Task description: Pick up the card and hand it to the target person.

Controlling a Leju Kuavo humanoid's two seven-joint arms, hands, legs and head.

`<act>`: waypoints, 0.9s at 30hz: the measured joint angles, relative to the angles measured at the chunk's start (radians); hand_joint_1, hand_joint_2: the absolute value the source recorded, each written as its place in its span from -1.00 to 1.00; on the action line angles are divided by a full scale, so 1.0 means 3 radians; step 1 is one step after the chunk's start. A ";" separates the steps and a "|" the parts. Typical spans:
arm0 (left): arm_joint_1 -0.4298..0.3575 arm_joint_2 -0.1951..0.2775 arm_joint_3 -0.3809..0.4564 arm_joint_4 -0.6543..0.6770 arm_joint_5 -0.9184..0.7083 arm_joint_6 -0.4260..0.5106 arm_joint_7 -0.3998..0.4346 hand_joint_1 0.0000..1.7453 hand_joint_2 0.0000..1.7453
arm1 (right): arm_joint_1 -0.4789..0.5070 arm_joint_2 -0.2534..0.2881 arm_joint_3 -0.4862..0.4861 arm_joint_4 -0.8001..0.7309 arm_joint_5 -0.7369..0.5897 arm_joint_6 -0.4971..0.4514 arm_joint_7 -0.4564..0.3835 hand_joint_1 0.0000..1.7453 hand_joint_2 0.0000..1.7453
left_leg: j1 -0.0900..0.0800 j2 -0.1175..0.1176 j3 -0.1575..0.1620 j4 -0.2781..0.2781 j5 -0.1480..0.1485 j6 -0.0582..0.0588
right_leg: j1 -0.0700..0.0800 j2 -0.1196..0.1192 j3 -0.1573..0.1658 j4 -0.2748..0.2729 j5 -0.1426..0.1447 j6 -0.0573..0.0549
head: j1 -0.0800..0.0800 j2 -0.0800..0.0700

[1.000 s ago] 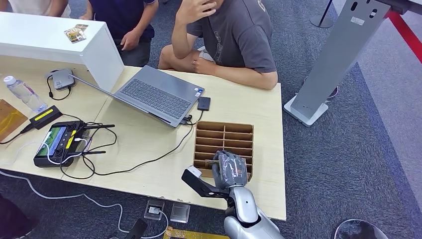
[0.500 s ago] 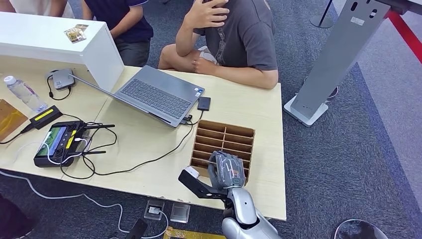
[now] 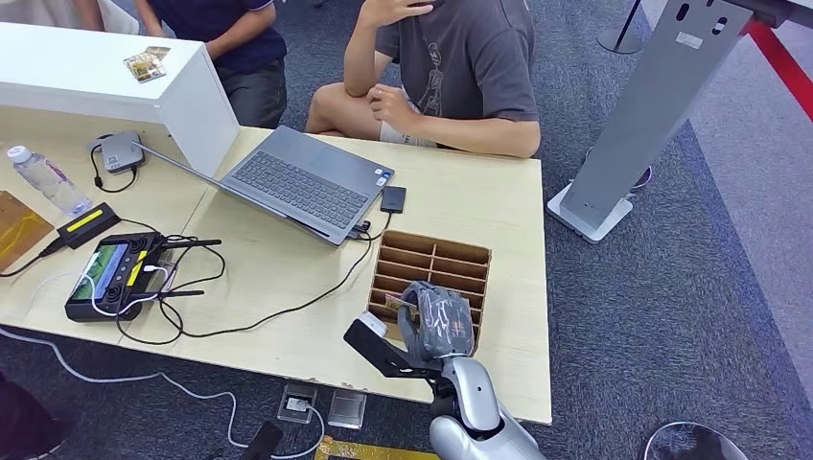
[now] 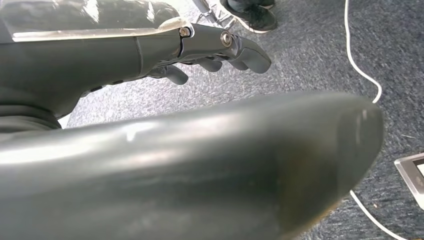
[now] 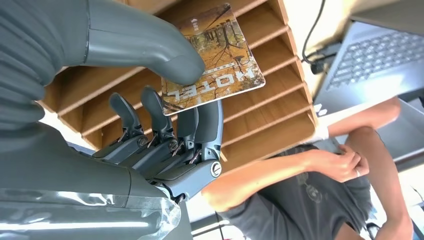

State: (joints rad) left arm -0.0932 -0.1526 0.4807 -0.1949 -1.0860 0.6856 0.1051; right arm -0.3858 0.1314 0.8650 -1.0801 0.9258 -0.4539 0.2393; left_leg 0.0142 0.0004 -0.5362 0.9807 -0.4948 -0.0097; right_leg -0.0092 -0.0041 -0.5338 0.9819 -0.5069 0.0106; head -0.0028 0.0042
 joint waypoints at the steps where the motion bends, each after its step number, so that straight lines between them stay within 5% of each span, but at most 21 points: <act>1: 0.0000 0.0000 0.0000 0.0000 0.0002 0.0005 0.0009 -1.00 -1.00 | 0.0000 -0.0011 -0.0003 -0.0033 0.0006 -0.0016 0.0003 0.75 1.00 | 0.0000 0.0000 0.0000 0.0000 0.0000 0.0000 | 0.0000 0.0000 0.0000 0.0000 0.0000 0.0000 | 0.0000 0.0000; 19: 0.0002 0.0011 -0.0018 0.0000 -0.0074 -0.0052 -0.0054 -1.00 -1.00 | -0.0126 -0.0369 -0.0490 -0.0892 0.0270 -0.0487 0.0191 0.63 1.00 | 0.0000 0.0000 0.0000 0.0002 0.0000 0.0000 | 0.0000 0.0000 0.0000 0.0000 0.0001 0.0001 | 0.0000 0.0000; 27: 0.0003 0.0032 -0.0058 0.0000 -0.0157 -0.0082 -0.0074 -1.00 -1.00 | -0.0303 -0.0451 -0.0769 -0.1036 0.0554 -0.0714 0.0047 0.59 1.00 | 0.0000 0.0000 0.0000 0.0002 0.0000 0.0000 | 0.0000 0.0000 0.0001 0.0000 0.0001 0.0001 | 0.0000 0.0000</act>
State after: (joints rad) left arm -0.0922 -0.1431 0.4632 -0.1949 -1.1330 0.6610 0.0830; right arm -0.4768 -0.0038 0.6343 -1.3911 1.0921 -0.6680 0.2533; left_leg 0.0142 0.0004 -0.5363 0.9812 -0.4948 -0.0097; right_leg -0.0093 -0.0041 -0.5337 0.9821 -0.5065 0.0110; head -0.0029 0.0042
